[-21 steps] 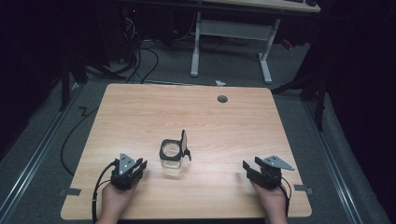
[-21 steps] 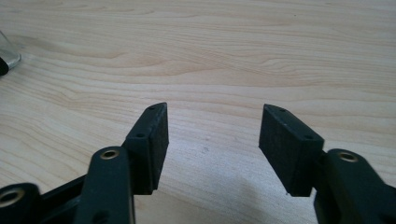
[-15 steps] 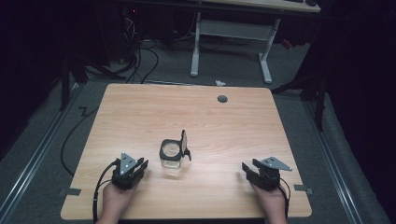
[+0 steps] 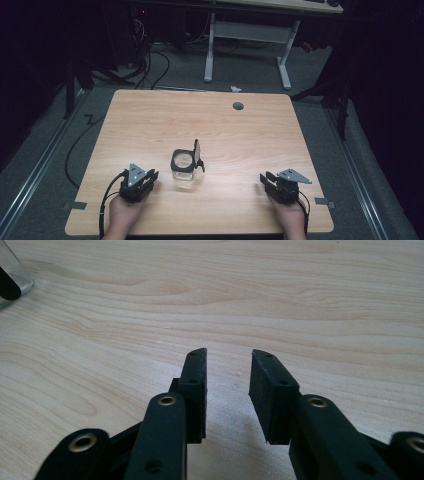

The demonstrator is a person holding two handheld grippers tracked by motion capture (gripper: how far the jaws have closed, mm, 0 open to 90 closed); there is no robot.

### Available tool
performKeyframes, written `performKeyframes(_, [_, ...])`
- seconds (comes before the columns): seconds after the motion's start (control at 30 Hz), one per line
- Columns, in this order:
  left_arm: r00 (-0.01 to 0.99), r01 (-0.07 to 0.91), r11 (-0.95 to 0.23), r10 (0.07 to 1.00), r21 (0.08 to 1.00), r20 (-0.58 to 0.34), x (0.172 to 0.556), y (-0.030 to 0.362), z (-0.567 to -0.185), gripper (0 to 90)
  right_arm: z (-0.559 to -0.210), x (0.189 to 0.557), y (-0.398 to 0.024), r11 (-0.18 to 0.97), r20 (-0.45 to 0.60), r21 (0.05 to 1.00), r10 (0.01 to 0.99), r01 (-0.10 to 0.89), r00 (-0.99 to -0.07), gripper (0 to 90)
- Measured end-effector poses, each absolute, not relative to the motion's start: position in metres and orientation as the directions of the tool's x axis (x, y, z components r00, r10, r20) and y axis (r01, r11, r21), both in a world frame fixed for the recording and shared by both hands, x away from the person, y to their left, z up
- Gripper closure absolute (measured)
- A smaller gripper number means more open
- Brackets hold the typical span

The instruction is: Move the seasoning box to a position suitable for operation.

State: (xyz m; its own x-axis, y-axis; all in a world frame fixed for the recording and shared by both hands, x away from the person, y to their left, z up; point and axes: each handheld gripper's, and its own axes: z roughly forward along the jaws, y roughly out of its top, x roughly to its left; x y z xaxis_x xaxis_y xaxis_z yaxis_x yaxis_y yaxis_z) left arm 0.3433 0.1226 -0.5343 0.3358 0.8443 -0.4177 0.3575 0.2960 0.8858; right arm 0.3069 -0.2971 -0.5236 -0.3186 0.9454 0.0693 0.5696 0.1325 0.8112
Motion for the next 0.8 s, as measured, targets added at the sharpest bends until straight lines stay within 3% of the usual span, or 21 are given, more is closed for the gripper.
performKeyframes(0.13, [0.342, 0.343, 0.293, 0.845, 0.892, -0.410, 0.347, 0.116, -0.531, 90.0, -0.523, 0.307, -0.297, 0.127, 0.080, 0.812, 0.943, 0.570, -0.323, 73.6])
performKeyframes(0.8, [0.376, 0.355, 0.293, 0.825, 0.888, -0.422, 0.357, 0.090, -0.526, 90.0, -0.524, 0.306, -0.293, 0.152, 0.061, 0.814, 0.938, 0.560, -0.342, 72.5])
